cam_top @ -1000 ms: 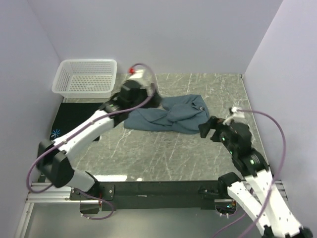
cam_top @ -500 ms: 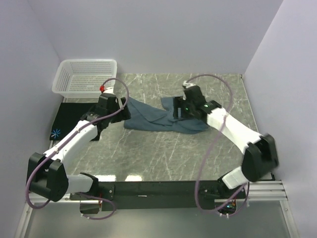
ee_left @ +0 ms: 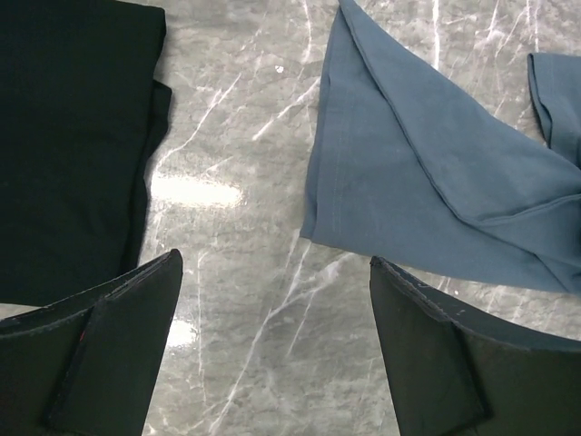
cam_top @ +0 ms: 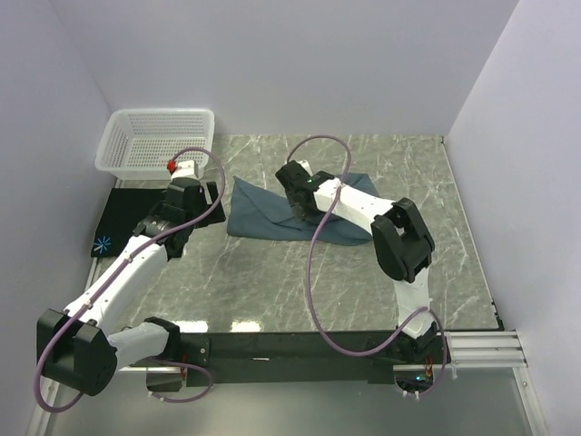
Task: Fold and stack the t-shirts
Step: Flatten the tshirt out
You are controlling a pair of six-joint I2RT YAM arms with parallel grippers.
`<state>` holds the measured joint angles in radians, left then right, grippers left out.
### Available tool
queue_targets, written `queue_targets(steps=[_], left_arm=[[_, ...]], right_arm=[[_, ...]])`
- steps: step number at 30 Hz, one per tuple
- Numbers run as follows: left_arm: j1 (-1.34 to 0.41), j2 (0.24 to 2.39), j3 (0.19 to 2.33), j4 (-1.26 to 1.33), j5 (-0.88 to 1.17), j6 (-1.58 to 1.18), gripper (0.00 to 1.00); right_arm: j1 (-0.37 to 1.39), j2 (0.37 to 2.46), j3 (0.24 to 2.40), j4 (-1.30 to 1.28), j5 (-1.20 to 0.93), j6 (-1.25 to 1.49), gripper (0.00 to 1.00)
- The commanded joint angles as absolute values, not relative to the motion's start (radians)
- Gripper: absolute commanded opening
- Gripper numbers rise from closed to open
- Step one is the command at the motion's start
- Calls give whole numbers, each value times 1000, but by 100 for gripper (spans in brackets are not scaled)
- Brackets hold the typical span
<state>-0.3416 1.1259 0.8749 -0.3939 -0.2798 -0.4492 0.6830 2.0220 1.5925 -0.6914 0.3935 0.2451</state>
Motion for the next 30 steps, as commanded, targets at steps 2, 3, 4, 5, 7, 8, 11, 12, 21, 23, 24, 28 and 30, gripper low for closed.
queue_targets(steps=[2,3,4,5,7,8,11,12,21,23,24,28,30], left_arm=[[-339,1103,873,-388,-296,-425,89],[-339,1103,873,-388,-295,-426,89],[-339,1101,873,-387,-290,-425,89],[-339,1100,871,-387,-287,-425,89],[-339,1097,870,-384,-282,-428,89],[-339,1097,868,-382,-282,-426,89],[-339,1101,867,-382,-279,-428,89],[-339,1101,867,-382,-281,-428,89],[-337,1114,858,-353,-226,-457,89],[-336,1132,857,-341,-195,-498,89],[-336,1140,861,-328,-177,-520,89],[-337,1209,880,-288,-39,-615,89],[-337,1254,887,-279,-9,-646,90]], right_arm=[[661,1955,1571,-758,607,253,51],[652,1941,1557,-753,604,255,44],[644,1925,1530,-750,612,259,36],[623,1895,1514,-747,618,268,19],[601,1834,1471,-732,637,281,1],[585,1809,1456,-726,640,294,0],[488,1680,1390,-709,637,365,0],[467,1636,1390,-709,637,386,0],[270,1146,1083,-459,404,471,0],[270,1108,1049,-463,359,492,0],[271,1094,1031,-465,344,502,0],[270,947,844,-445,243,581,0],[270,876,732,-449,236,644,0]])
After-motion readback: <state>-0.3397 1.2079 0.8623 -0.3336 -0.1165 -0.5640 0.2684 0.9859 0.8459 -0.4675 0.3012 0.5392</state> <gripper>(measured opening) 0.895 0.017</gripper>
